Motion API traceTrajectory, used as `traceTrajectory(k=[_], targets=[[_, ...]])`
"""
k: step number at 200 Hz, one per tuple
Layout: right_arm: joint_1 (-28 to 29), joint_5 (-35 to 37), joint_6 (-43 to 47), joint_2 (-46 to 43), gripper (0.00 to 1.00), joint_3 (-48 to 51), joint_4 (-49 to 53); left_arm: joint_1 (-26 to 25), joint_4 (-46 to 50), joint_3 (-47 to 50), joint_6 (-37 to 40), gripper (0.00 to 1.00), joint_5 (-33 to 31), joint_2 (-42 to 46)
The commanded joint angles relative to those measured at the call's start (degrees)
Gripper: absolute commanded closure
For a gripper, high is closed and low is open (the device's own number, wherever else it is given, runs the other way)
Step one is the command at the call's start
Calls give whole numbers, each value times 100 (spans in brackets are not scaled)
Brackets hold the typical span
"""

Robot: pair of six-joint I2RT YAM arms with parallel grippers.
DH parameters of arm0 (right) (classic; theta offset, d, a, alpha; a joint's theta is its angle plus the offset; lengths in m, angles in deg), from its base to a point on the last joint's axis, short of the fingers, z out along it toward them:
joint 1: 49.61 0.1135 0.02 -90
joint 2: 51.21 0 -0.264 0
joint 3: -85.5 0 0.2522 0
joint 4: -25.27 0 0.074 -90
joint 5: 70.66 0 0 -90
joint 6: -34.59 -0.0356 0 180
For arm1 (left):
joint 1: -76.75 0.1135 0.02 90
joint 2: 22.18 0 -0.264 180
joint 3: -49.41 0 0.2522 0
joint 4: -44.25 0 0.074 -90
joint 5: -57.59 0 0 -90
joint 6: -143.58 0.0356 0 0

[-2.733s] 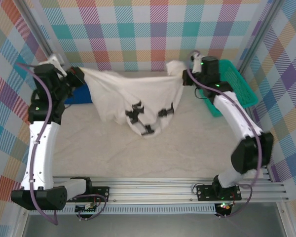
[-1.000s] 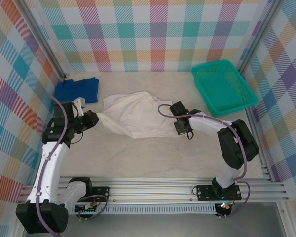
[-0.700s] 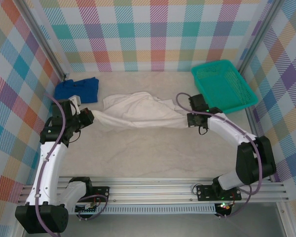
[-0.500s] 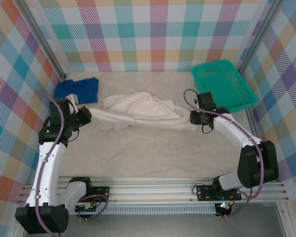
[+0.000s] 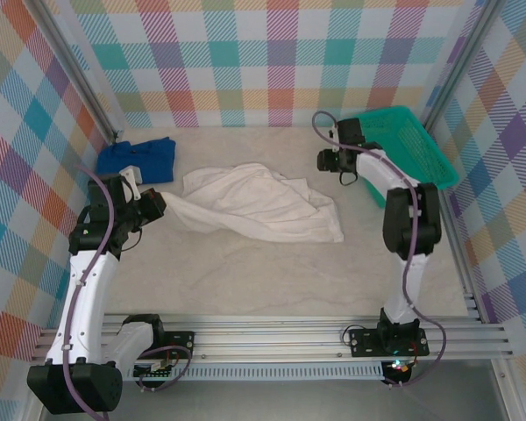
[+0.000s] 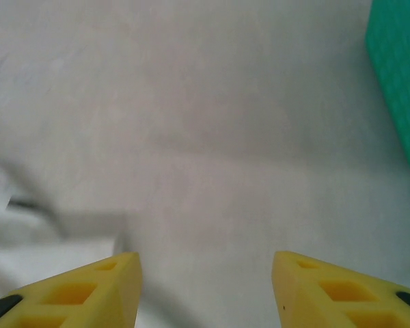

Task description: Fold the inside-out t-shirt

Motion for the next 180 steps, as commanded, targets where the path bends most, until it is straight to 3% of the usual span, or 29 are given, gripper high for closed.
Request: traceTrajectory(k=[1,42,75,93,122,153,180], targets=[[-223,310,117,607,48,-891,436,108,-158,-105,35,100,128,34],[-601,1039,61,1169,49,-1913,755,107,-161,-95,28,100,183,25],[-670,261,165,887,50,-1820,714,108,-204,-65,21,100,242,27],[-434,-133,174,312,49,-1126,461,108,-225,-46,16,100,262,10],[141,-181,2,-978,46,691,145,107,-200,-66,22,100,288,11],[814,404,-121,-2217,44,2561,113,108,-229,-95,28,100,377,-40],[1234,1037,-68,-2769,43,3479,314,108,-295,-70,2,100,452,-93]])
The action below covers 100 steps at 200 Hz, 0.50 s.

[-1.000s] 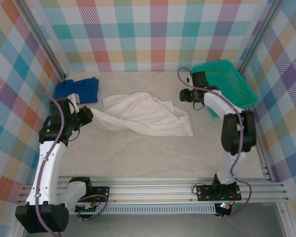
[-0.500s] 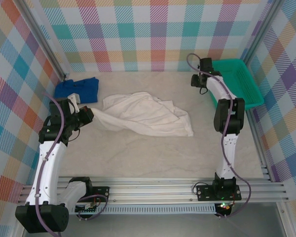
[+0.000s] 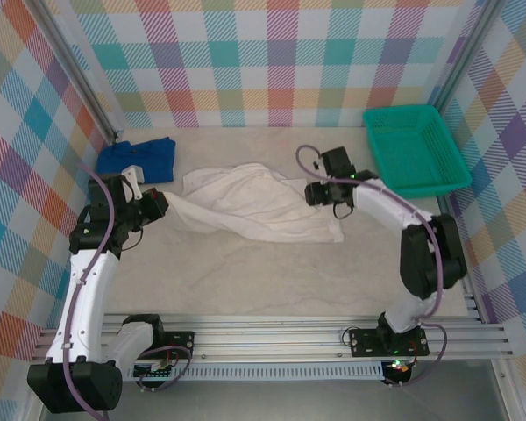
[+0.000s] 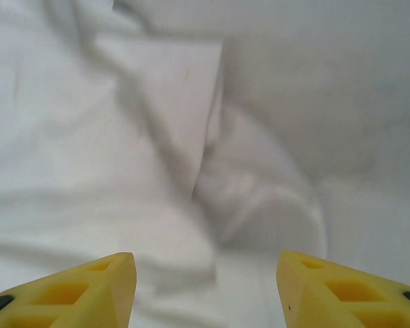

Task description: Fold the inside-out t-shirt

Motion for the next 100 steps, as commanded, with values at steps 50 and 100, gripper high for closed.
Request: traceTrajectory(k=[50,100], targets=[[176,1136,153,126,45,612,-41,95,-272,-53,6,100,228,-91],[159,1574,198,620,50,313,-11,102,-217,-39,49,100,157,-15]])
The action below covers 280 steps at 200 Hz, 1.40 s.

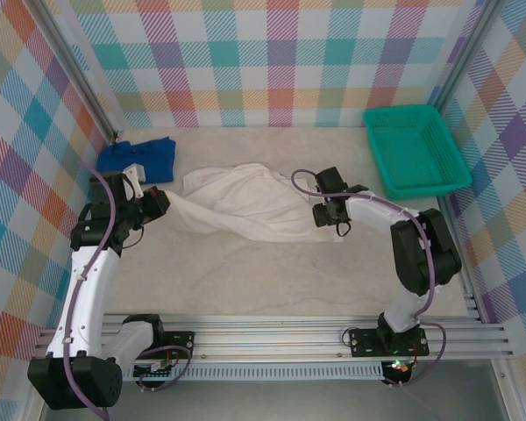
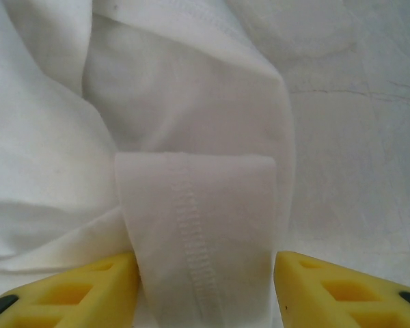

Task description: Fold the inside-out t-shirt

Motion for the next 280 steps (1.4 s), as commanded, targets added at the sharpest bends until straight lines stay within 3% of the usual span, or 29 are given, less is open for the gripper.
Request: traceTrajectory(k=[1,22,54,80,94,118,160,202,223,254,280], targets=[[6,596,134,147,51,-245,43,93,-113,-41,46,100,35,95],[-113,916,208,5,67,-253,126,93,-31,-94,60,100,-164,121],[-292,831,241,-79,89,-247,179,93,-78,-61,36,100,-220,145],[-385,743,279,-193,100,-243,228,92,-44,-93,43,100,-273,118],[-490,554,263,-339,100,-249,249,86,-39,-109,34,100,-320,123],[-835,-445,75,-786,100,-193,269,93,13,-200,-27,100,-407,125],[-1711,-3315,-377,-1874,100,159,55,110,270,-582,-148,100,-1025,216],[-2106,-4637,-646,-2176,100,535,5,384,563,-1025,-122,100,-1782,365],[-2281,-4347,-673,-2193,100,611,92,752,627,-1109,-179,100,-1894,439],[-2320,-2747,-502,-2444,100,434,355,1103,543,-1212,-386,100,-1598,393],[-2234,-2978,-555,-2310,100,350,107,1101,429,-1174,-378,100,-839,138]])
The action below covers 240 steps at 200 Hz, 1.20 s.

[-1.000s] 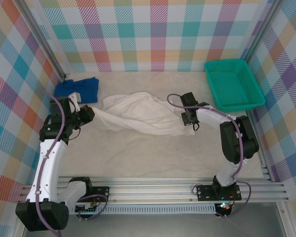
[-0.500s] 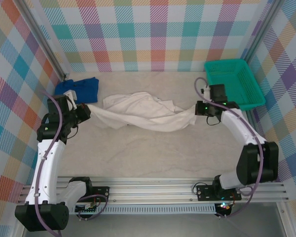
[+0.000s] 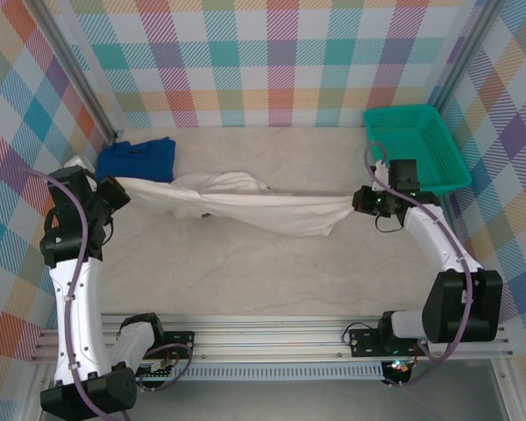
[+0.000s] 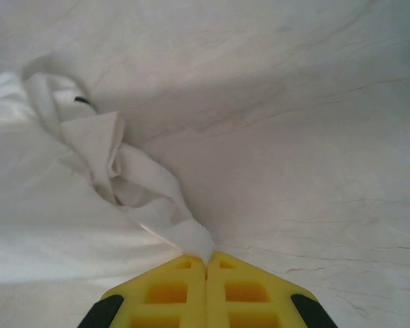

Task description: Fold the inside-out t-shirt

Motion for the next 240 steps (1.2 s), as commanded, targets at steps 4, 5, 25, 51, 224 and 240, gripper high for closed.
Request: traceTrajectory(k=[4,5,25,51,224,240], targets=[[104,133,-15,111,100,-250,-162,83,-106,-97,-121,100,695,-222],[126,122,-18,138,100,-254,-165,85,-110,-87,-121,100,723,-229],[496,20,-87,883,100,-363,-288,86,-156,81,-121,100,1065,-382],[718,-253,-220,2019,96,-737,-506,80,-292,303,-113,100,1290,-483],[2020,1441,-452,1956,55,-57,128,84,-694,592,-165,100,1857,-750],[2149,1656,-405,2162,56,-226,227,79,-685,582,-165,100,1868,-744]])
